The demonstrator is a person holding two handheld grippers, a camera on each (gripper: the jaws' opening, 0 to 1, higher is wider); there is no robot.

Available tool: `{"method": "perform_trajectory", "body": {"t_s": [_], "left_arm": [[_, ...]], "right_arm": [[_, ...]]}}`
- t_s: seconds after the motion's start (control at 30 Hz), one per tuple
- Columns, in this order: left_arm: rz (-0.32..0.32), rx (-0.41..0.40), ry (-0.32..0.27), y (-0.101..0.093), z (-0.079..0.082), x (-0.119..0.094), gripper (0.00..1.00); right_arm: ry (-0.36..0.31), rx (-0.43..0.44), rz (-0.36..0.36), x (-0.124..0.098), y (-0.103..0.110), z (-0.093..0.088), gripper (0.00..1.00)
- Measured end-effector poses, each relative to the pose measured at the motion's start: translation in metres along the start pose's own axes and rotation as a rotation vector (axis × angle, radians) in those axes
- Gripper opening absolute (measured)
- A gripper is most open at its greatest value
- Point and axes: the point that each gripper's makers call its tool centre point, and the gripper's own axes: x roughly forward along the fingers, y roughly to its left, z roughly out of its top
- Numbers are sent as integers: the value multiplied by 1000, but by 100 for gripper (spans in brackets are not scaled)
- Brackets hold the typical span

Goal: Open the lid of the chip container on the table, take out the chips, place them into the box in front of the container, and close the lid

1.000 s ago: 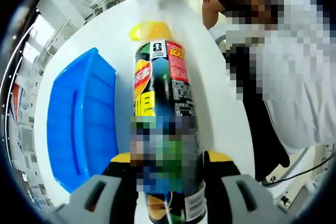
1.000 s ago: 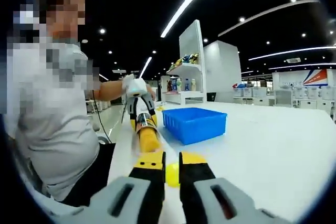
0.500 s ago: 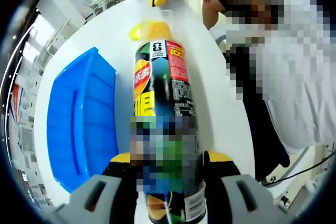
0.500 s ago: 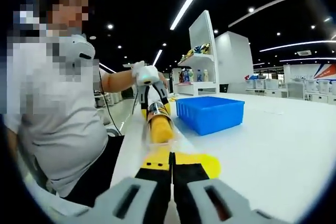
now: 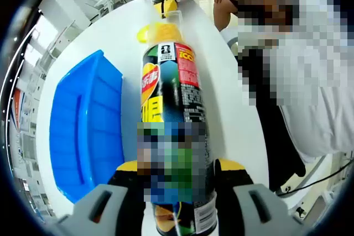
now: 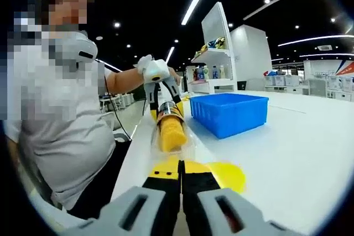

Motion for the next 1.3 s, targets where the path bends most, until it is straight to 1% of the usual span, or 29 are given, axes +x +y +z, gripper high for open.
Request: {"method": "perform_trajectory", "body": {"t_s": [0.03,0.07,0.1,0.13,0.17,0.23,0.37,0.43,0.57,0.7,0.77,0.97,1.07,1.17,1.2,1.23,1.27,1.3], "left_arm": [[-1,-1,0,0,0,0,50],[-1,-1,0,0,0,0,50],[-6,-5,-3,0,0,0,50],[-9,-13,-4,-1,0,0,50],[-10,-15,-6,-1,0,0,50],[-9,-15,-8,-1,0,0,50],[-7,-16,-6,-1,0,0,50],[-8,-17,-4,0,0,1,50],[-9,-17,-4,-1,0,1,50],[-8,-7,4,-2,0,1,50],[-11,-6,2,-2,0,1,50],[-14,-9,12,-1,0,1,50],[-10,-8,14,-1,0,1,50],[-12,-11,16,0,-1,1,49],[-13,-9,7,-1,1,1,49],[-14,-9,-6,-1,4,2,49],[-17,-12,5,-2,2,1,49],[-18,-14,16,-2,0,1,50]], "right_arm": [[2,-3,5,2,1,0,1],[19,-26,-5,4,-2,-4,1],[13,-32,-19,5,-5,-3,1],[-1,-7,-32,8,-9,-1,1],[0,-5,-34,10,-9,-1,1],[3,-16,-25,14,-6,0,1],[8,-10,-1,23,-1,1,1],[22,-7,7,32,2,2,1],[64,-31,37,52,12,5,2],[77,-39,56,69,17,8,2],[74,-39,74,78,22,8,2],[51,-45,95,102,26,11,1],[43,-45,104,109,28,12,1],[60,-45,106,114,29,7,1],[39,-32,108,117,30,11,1],[36,-42,124,122,35,13,1],[57,-91,130,123,36,11,1],[55,-88,119,123,34,13,1]]}}
